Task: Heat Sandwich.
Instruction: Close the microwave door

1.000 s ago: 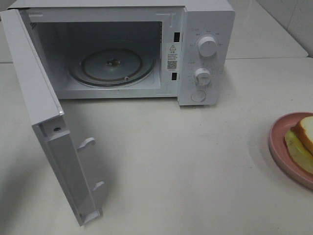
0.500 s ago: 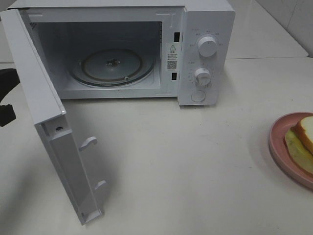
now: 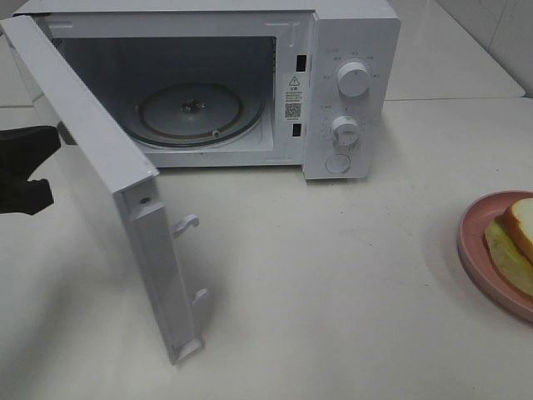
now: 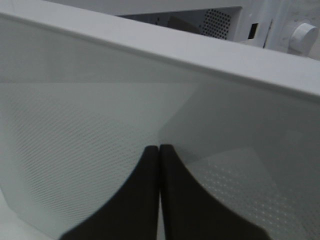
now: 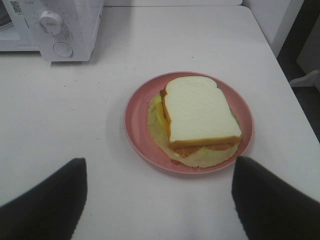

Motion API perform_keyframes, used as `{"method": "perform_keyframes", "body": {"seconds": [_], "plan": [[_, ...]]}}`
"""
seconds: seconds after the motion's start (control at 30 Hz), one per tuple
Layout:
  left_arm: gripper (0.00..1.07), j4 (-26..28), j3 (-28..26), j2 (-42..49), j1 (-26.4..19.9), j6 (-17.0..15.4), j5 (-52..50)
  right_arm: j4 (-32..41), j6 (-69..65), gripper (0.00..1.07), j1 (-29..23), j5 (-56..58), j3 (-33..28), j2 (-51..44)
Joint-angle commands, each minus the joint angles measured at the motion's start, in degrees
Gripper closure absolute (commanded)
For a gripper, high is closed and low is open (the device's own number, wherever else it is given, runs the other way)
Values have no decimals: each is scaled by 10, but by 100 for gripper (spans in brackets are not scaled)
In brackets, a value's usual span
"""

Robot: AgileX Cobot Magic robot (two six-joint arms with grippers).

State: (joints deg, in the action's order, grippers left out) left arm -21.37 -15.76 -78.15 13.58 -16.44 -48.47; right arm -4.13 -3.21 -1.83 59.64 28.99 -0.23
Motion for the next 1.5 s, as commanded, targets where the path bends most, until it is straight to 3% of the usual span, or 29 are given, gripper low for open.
{"method": "perform_keyframes", "body": {"seconds": [0.03, 0.13, 0.33, 0.37, 0.6, 0.97, 1.5], "plan": [[106, 49, -11, -17, 37, 30, -13, 1, 4, 31, 5, -2, 0, -15], [106, 113, -18, -38, 77, 75, -13, 1, 4, 31, 5, -2, 0, -15], [106, 186, -45, -66, 132, 109, -13, 1, 4, 31, 5, -2, 0, -15], [106, 210, -62, -80, 154, 127, -13, 1, 4, 31, 5, -2, 0, -15], [106, 284, -121, -131, 212, 164, -10, 1, 4, 31, 5, -2, 0, -15], [106, 333, -215, -207, 269, 176, -4, 1, 4, 31, 5, -2, 0, -15], [106, 339, -335, -280, 276, 176, 38, 1, 4, 31, 5, -2, 0, -15]]}}
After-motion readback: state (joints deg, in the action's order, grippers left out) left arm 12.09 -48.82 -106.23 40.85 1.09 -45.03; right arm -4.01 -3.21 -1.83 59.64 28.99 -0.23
